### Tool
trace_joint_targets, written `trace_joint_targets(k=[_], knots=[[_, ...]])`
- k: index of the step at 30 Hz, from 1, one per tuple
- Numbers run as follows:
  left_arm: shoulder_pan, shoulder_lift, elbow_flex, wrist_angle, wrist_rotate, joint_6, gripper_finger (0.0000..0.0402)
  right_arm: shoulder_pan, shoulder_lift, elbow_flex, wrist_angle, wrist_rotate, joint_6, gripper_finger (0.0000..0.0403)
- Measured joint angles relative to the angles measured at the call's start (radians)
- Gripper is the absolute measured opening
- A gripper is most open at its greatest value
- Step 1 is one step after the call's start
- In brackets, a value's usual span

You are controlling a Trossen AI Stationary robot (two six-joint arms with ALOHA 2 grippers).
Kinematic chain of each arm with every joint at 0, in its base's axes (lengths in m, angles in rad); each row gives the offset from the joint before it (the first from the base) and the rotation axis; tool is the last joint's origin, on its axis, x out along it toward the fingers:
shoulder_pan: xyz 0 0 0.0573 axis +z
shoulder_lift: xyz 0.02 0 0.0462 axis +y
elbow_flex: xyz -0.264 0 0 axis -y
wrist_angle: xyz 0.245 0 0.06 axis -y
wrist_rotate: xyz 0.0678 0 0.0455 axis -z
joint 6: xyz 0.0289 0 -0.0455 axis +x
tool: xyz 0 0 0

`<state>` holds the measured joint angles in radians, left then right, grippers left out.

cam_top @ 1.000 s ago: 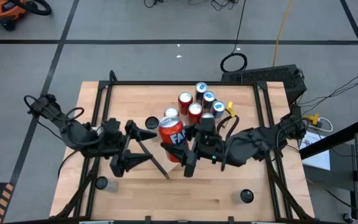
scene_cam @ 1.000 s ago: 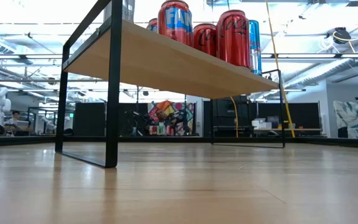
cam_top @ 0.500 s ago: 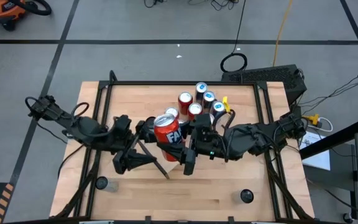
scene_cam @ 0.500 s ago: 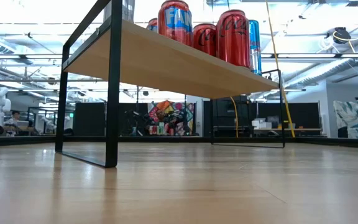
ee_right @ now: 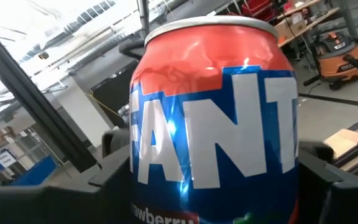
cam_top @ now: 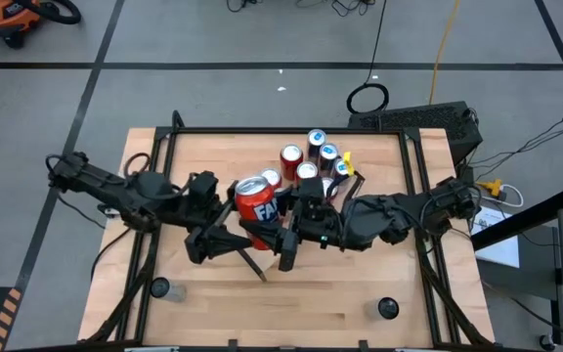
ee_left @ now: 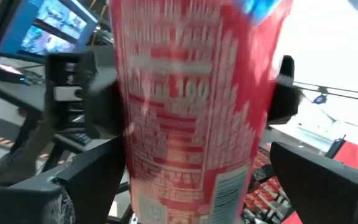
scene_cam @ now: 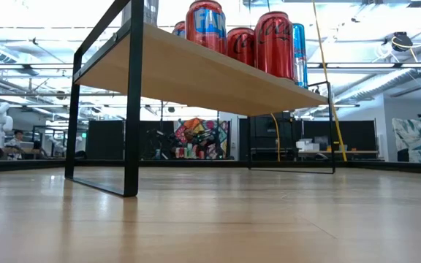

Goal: Place canned beverage on shelf
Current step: Put the orange soda can on the shelf

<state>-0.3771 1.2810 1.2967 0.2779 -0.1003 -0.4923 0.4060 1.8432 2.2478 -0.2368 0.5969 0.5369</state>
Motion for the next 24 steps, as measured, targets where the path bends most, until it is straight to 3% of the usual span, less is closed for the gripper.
trace_joint_targets(k=[5,13,24], knots=[[0.005,0.049,-0.001,0.057,0.026,0.001,0.0399,-0.004,0.001,0.0,0.039,-0.003,-0.009,0.0274],[0.005,0.059,-0.001,0.086,-0.031,0.001,0.0386,-0.007,0.001,0.0,0.036,0.0,-0.012,0.0274],[0.005,0.06,-0.001,0.094,-0.035,-0.023,0.0323,-0.008,0.001,0.001,0.031,0.004,-0.003,0.0274]])
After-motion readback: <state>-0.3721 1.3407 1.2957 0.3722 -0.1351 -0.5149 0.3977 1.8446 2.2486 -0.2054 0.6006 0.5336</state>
